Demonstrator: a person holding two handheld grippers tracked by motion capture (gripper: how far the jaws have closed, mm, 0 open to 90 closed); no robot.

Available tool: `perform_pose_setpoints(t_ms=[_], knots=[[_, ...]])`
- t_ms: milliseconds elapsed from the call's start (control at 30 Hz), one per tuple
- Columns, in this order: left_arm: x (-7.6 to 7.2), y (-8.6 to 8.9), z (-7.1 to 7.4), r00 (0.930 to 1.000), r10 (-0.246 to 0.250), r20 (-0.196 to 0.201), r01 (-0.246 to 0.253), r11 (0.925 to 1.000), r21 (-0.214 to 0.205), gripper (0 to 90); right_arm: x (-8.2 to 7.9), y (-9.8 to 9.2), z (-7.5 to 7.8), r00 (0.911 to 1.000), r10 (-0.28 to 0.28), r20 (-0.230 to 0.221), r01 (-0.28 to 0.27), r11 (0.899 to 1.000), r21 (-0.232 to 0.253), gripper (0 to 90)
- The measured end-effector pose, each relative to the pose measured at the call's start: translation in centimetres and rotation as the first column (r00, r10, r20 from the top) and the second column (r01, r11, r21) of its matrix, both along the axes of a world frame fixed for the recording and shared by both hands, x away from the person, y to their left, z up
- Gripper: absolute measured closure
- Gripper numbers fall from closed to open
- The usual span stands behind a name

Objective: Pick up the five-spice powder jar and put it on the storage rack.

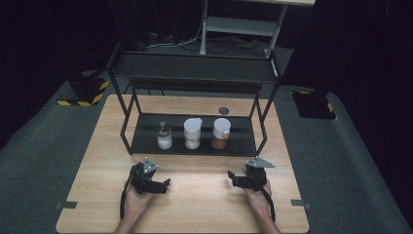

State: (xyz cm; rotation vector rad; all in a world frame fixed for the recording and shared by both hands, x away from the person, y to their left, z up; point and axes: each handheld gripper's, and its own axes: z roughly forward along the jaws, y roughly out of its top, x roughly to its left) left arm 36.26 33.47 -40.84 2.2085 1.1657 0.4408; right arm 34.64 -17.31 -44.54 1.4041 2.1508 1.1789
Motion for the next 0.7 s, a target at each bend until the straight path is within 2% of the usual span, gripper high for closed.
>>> perform_pose_setpoints(t_ms=[267,500,700], knots=[[0.0,0.0,0.0,1.0000,0.000,0.000,0.000,1.0000,0.000,1.1,0.4,0.2,0.1,0.9998,0.006,-0.018,-0.007,1.000,-0.013,11.0],[0.0,0.0,0.0,1.0000,0.002,0.000,-0.002,1.0000,-0.001,1.2,0.9,0.2,0.4,0.9980,0.004,-0.063,-0.005,1.000,-0.013,9.9],[0.0,0.0,0.0,1.0000,0.004,0.000,-0.004,1.0000,-0.001,1.3,1.0,0.7,0.6,0.9975,0.002,-0.071,-0.005,0.999,-0.041,10.2]])
